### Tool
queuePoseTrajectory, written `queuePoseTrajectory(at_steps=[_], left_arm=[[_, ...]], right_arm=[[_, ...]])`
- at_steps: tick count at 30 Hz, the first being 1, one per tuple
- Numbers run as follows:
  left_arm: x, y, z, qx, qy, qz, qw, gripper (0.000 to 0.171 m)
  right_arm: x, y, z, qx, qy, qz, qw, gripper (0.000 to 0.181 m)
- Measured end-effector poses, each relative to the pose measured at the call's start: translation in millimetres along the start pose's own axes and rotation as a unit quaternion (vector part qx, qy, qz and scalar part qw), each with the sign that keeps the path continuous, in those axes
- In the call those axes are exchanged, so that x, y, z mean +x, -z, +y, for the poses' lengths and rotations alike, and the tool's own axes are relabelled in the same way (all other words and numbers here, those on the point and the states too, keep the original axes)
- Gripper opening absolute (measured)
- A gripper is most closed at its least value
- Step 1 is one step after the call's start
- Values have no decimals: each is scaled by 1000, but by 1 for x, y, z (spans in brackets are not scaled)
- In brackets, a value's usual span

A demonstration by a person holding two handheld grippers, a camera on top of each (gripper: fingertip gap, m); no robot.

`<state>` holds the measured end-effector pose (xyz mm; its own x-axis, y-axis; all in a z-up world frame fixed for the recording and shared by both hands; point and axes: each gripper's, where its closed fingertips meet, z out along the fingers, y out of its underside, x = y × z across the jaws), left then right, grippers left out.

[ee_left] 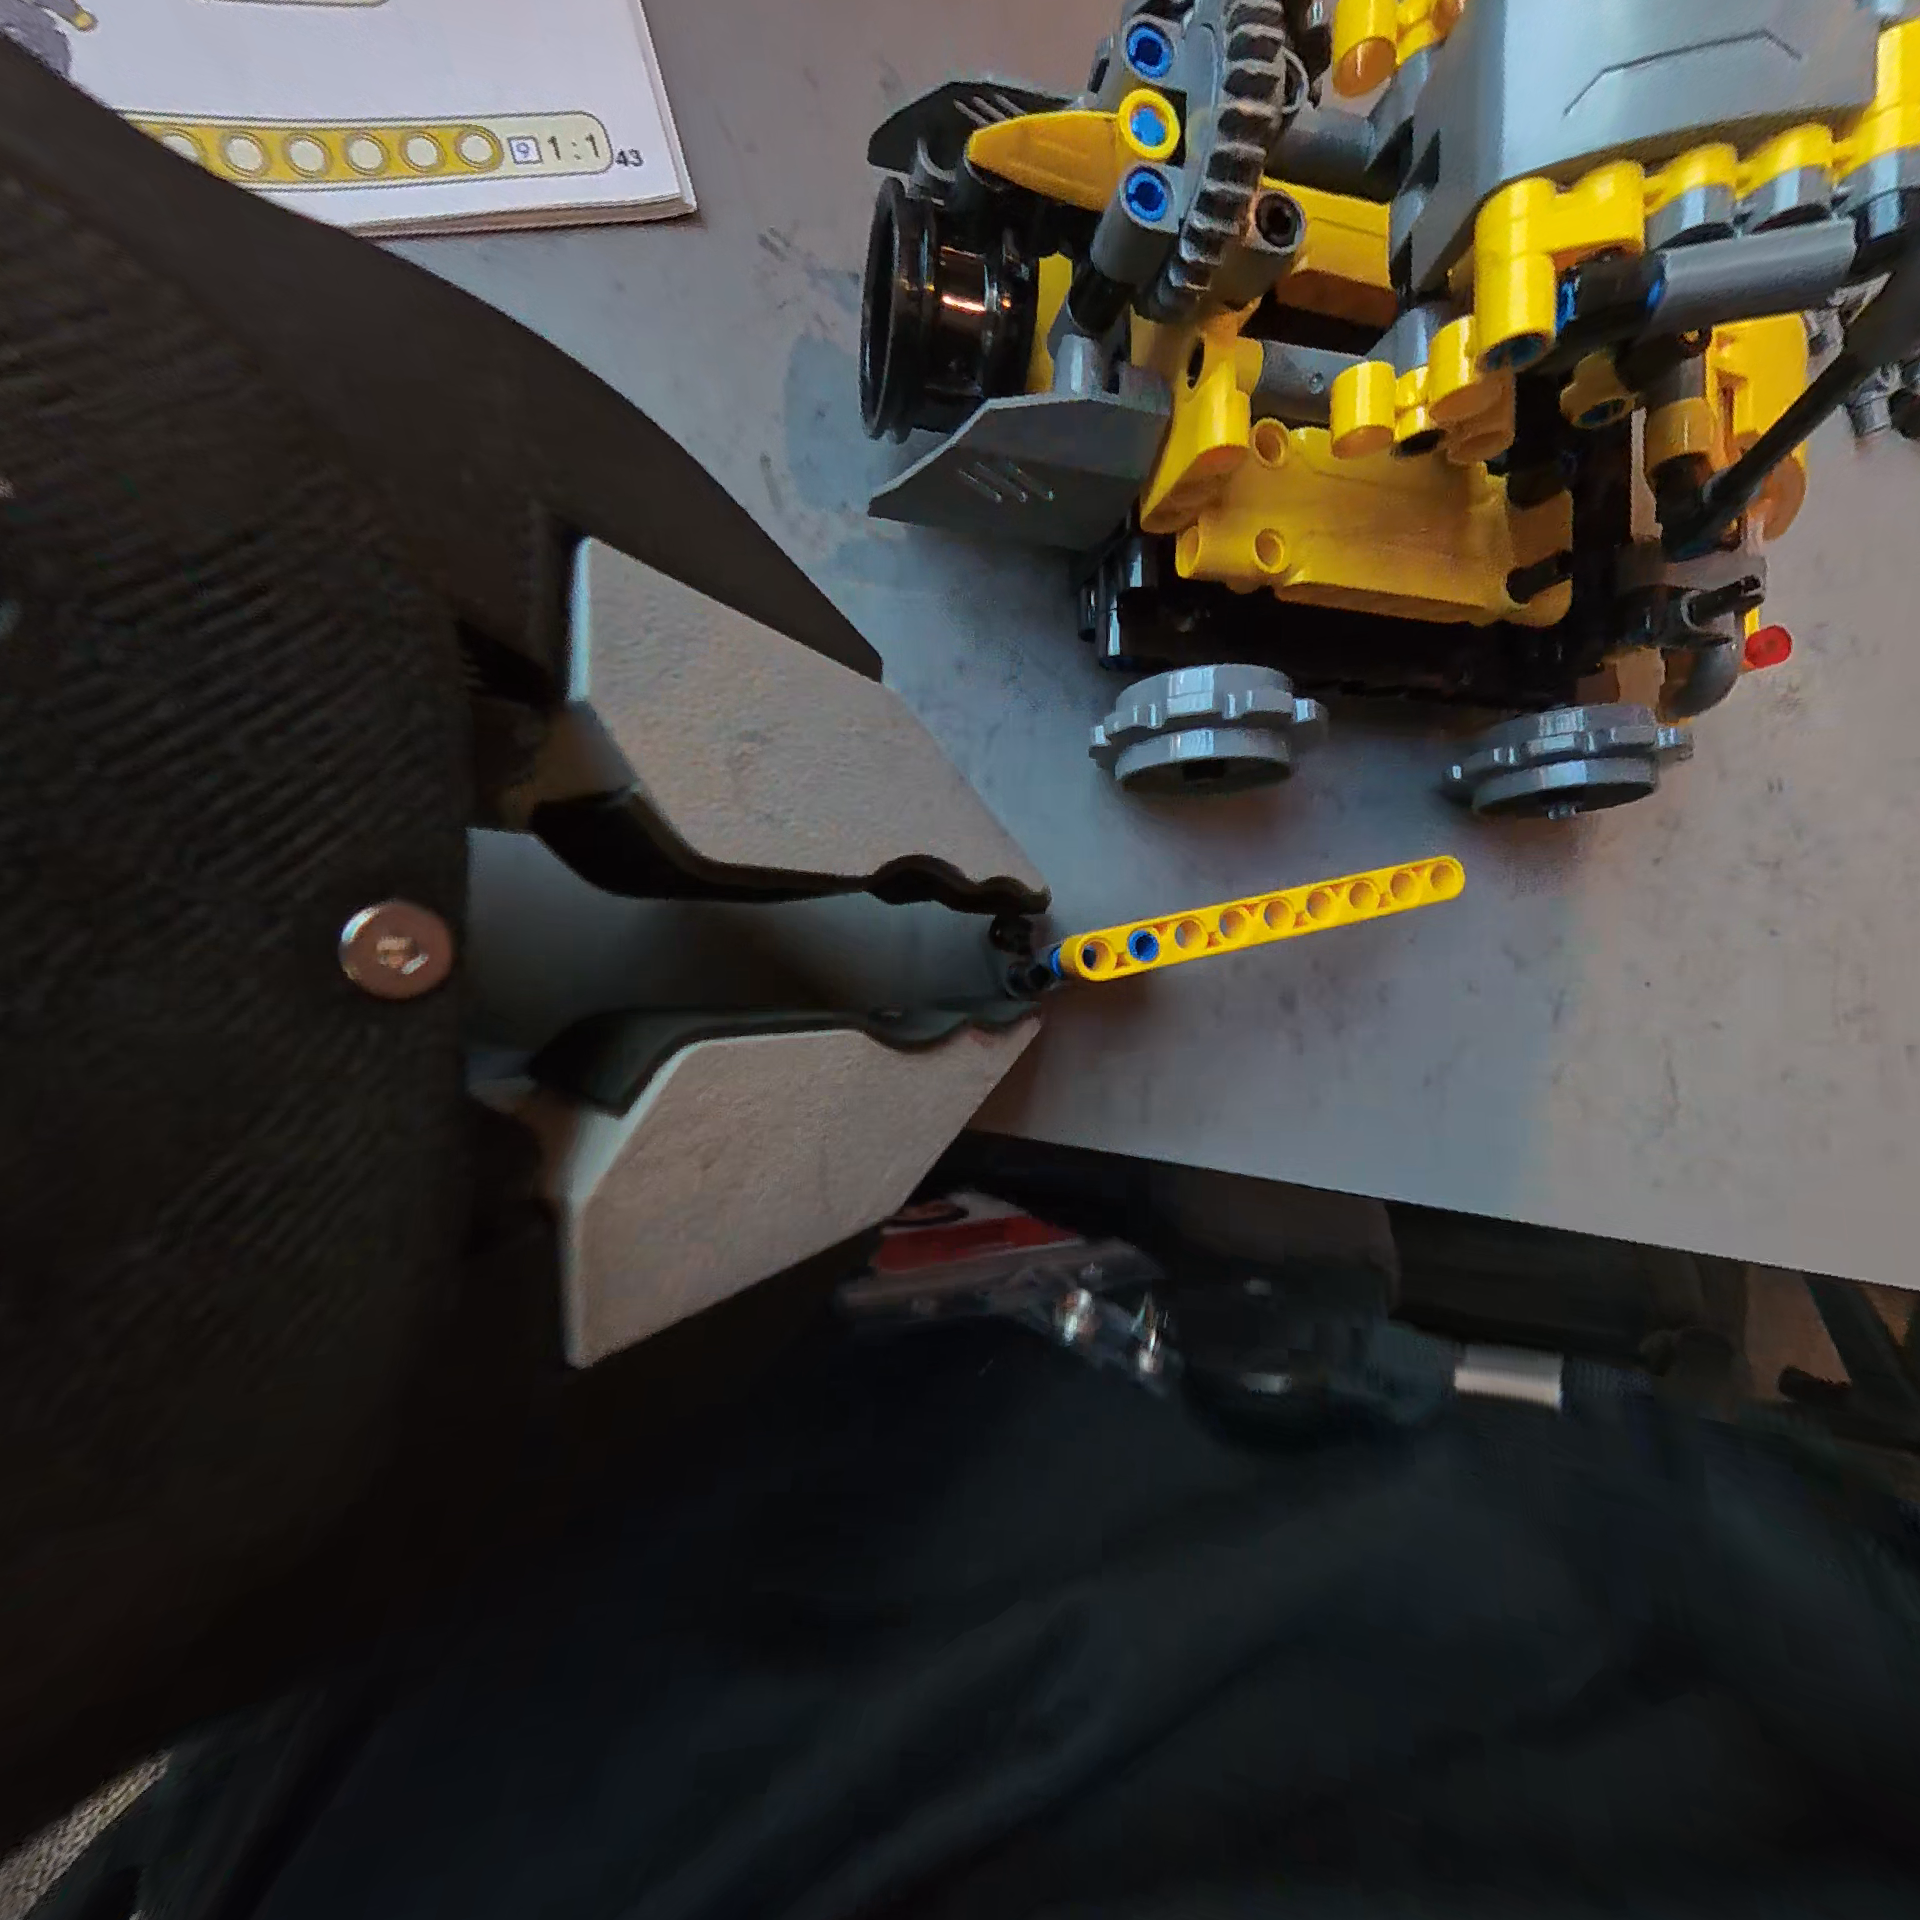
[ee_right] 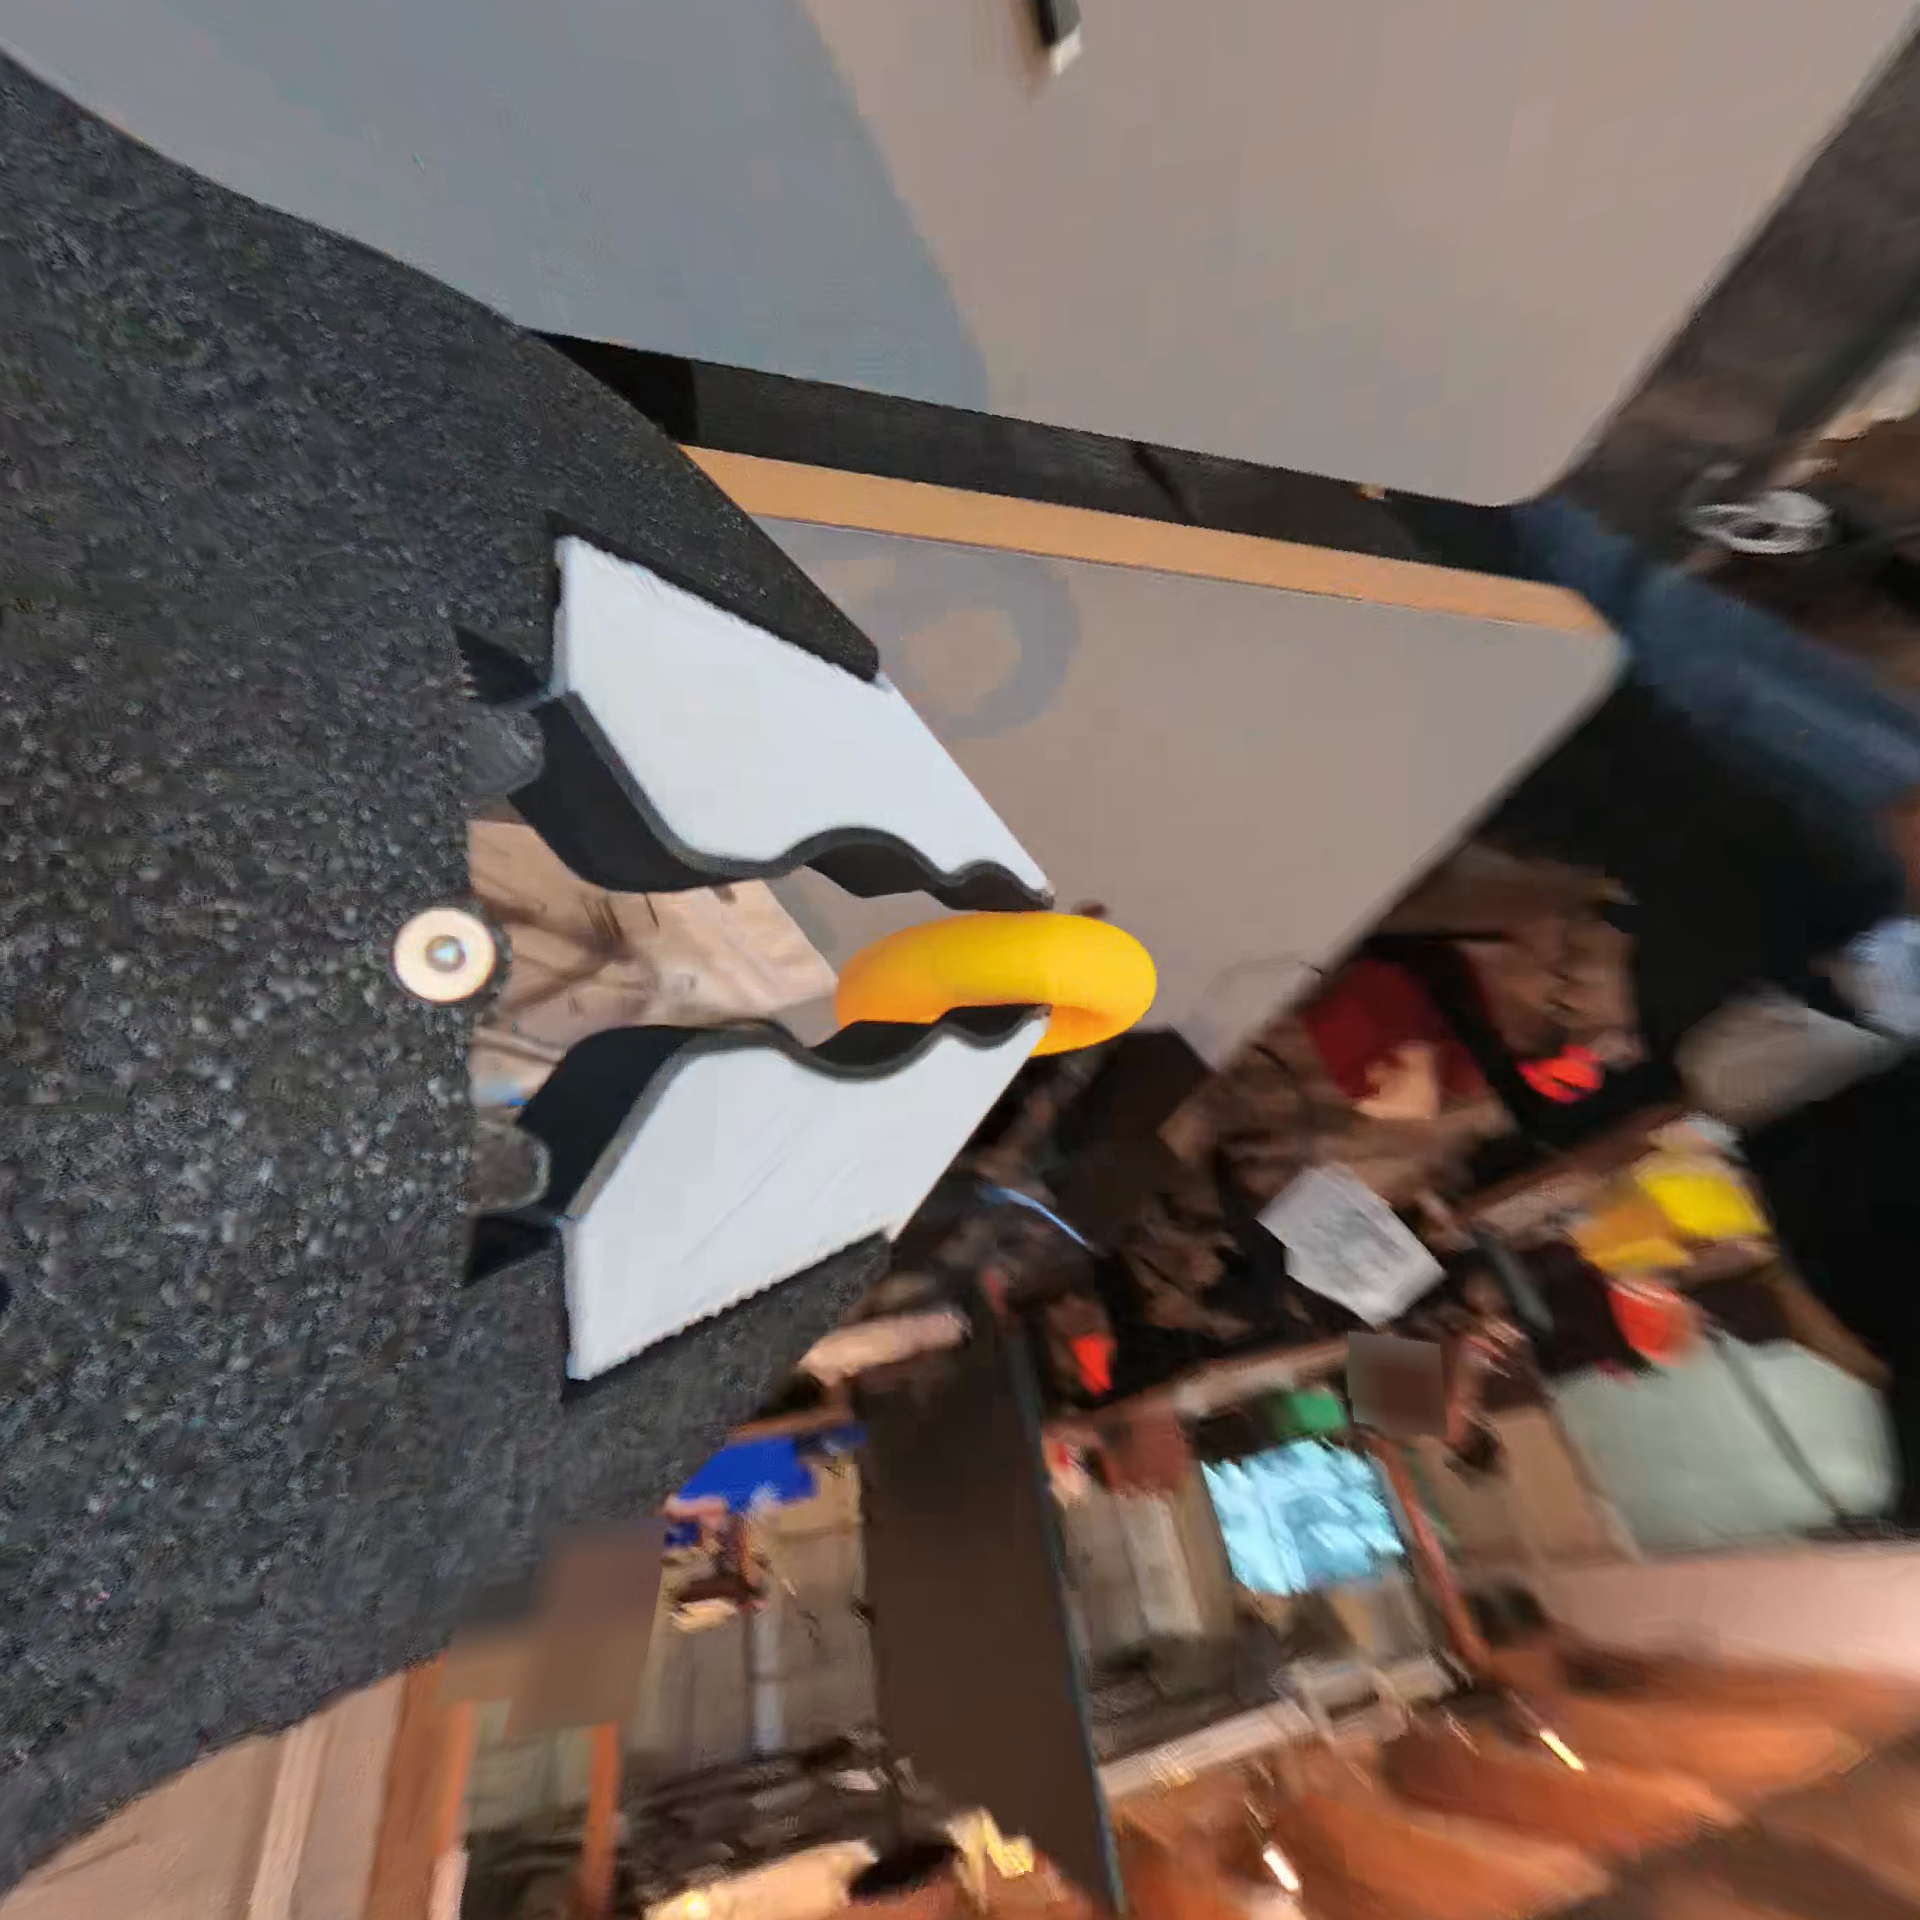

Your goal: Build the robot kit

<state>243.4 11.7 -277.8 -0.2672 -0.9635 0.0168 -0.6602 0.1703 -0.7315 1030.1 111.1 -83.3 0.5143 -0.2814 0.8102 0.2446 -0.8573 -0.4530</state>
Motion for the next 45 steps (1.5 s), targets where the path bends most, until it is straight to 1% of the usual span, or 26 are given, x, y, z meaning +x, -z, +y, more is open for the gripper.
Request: queuePoseTrajectory(at_steps=[2, 3, 4, 5, 7, 9, 11, 14, 15, 17, 20, 22, 24, 26, 27, 28, 30, 32, 34, 36, 38, 39, 40, 43, 44, 45], left_arm=[[0, -2, -1, 0, 5, 3, 1000, 13], [0, -2, -2, 0, 10, 7, 1000, 13], [0, -3, -3, 0, 16, 11, 1000, 13], [-1, -4, -3, 0, 22, 16, 1000, 13], [-1, -4, -4, 0, 28, 23, 999, 13], [0, -5, -4, -1, 25, 24, 999, 13], [0, -5, -4, -1, 22, 22, 1000, 13], [1, -5, -4, -1, 23, 26, 999, 13], [1, -5, -4, -1, 23, 25, 999, 13], [1, -4, -4, -1, 18, 21, 1000, 13], [3, -4, -4, -1, 3, 15, 1000, 13], [4, -3, -2, -1, 6, 14, 1000, 13], [7, 0, 0, 1, 21, 23, 999, 13], [8, 2, 2, 4, 31, 32, 999, 13], [8, 3, 2, 4, 31, 34, 999, 13], [10, 4, 2, 7, 31, 39, 999, 13], [12, 6, -1, 14, 26, 54, 998, 13], [14, 10, -6, 30, 25, 70, 997, 13], [15, 13, -8, 36, 29, 79, 996, 13], [18, 16, -7, 37, 30, 87, 995, 13], [24, 20, -7, 40, 25, 96, 994, 13], [27, 22, -7, 44, 25, 99, 994, 13], [31, 23, -7, 47, 28, 106, 993, 13], [46, 31, -2, 48, 27, 141, 989, 13], [51, 34, 0, 49, 25, 154, 986, 13], [56, 38, 1, 49, 27, 172, 983, 13]], right_arm=[[-25, -40, 39, -83, -10, -37, 996, 16], [-44, -55, 63, -136, -28, -77, 987, 20], [-59, -64, 78, -172, -58, -112, 977, 33], [-71, -66, 82, -177, -86, -152, 969, 27], [-63, -66, 72, -142, -130, -146, 970, 18], [-57, -62, 70, -141, -139, -149, 969, 24], [-54, -55, 70, -143, -126, -148, 970, 34], [-68, -35, 62, -128, -135, -196, 963, 53], [-73, -28, 61, -125, -137, -207, 961, 52], [-74, -19, 70, -136, -126, -190, 964, 43], [-78, -1, 85, -159, -128, -175, 963, 45], [-81, 23, 74, -128, -157, -182, 962, 42], [-88, 58, 51, -72, -176, -202, 961, 39], [-108, 111, 18, 7, -177, -243, 954, 38], [-125, 145, 0, 50, -173, -281, 943, 39], [-149, 185, -18, 93, -166, -332, 924, 40], [-206, 283, -49, 175, -140, -456, 861, 42], [-264, 384, -62, 235, -77, -548, 799, 38], [-320, 475, -63, 279, 0, -600, 749, 41], [-371, 558, -63, 326, 62, -641, 692, 37], [-418, 624, -54, 348, 126, -671, 642, 38], [-439, 647, -50, 356, 155, -677, 625, 38], [-458, 662, -45, 359, 184, -675, 619, 39], [-498, 682, -35, 354, 250, -670, 602, 38], [-506, 687, -32, 341, 259, -684, 591, 37], [-512, 692, -29, 327, 265, -698, 578, 31]])
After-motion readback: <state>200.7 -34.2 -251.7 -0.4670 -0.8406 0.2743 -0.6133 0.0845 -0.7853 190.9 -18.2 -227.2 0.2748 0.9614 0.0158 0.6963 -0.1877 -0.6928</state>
